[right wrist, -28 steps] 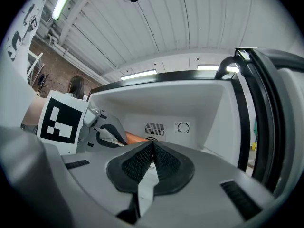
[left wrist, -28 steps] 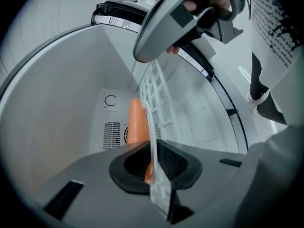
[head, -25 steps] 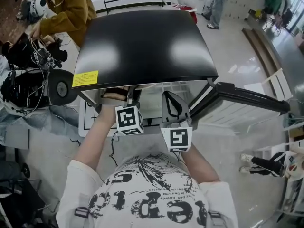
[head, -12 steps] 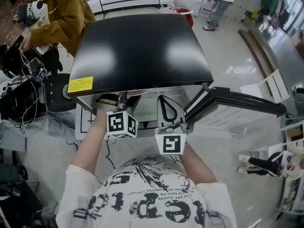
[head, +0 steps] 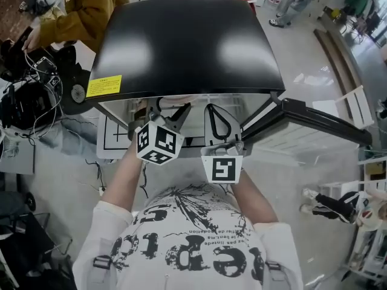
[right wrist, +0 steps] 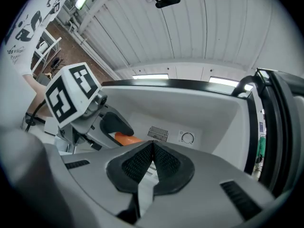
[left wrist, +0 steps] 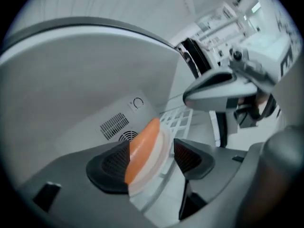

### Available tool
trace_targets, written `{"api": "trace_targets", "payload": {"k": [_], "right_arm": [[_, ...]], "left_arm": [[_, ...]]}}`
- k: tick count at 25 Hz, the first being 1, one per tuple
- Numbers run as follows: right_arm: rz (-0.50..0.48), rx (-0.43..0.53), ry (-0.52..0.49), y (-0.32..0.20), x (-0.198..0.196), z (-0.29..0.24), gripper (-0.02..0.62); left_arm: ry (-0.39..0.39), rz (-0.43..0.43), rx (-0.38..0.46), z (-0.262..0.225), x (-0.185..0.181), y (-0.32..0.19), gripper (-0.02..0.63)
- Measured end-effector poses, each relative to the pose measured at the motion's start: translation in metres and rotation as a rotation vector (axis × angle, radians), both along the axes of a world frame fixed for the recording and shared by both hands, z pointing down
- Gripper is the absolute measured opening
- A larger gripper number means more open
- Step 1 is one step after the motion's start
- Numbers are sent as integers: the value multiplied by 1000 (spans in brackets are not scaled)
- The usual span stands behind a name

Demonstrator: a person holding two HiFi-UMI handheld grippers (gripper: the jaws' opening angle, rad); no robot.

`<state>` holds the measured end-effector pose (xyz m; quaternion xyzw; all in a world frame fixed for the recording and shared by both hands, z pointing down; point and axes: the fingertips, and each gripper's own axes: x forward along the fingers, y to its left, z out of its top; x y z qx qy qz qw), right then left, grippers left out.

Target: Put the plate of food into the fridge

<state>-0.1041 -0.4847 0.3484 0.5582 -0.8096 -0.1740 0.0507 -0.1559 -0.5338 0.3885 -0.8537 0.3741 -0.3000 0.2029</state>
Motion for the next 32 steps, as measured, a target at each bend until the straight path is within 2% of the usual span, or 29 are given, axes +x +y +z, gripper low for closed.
{"api": "trace_targets", "payload": {"k": [1, 4, 5, 8, 12, 15, 17, 19, 21, 23, 25, 29, 32], "right_arm": [[-4, -1, 6, 0, -1, 0, 2], [-12, -7, 21, 1, -3, 1, 2], [-14, -4, 19, 1, -3, 0, 2], [-20, 8, 13, -1, -3, -4, 2], [-20, 0, -17, -3, -2, -2, 2], [-30, -13, -50, -5, -2, -1, 2], [-41, -36, -93, -5, -2, 1, 2], [-35, -69, -137, -6, -1, 3, 2], [-18, -99, -156, -6, 1, 5, 2], [-9, -112, -158, -6, 1, 6, 2], [-13, -114, -163, -4, -1, 5, 2], [-21, -117, -167, 2, -8, 6, 2], [-34, -105, -169, 8, -15, 4, 2]], "left_arm": [[8, 5, -18, -1, 1, 1, 287], [-104, 8, 25, 0, -1, 3, 295], [-95, 19, 16, -1, 0, 5, 295], [9, 37, -14, -9, 3, 14, 295], [97, 22, -4, -18, 2, 20, 295], [235, 9, -36, -21, 0, 25, 293], [334, -31, -16, -29, -7, 27, 293], [454, -86, 48, -42, -18, 29, 232], [540, -122, 123, -51, -27, 34, 139], [580, -147, 175, -55, -34, 39, 58], [608, -169, 169, -53, -39, 43, 8], [596, -137, 114, -41, -36, 50, 8], [631, -108, 121, -43, -36, 60, 8]]}}
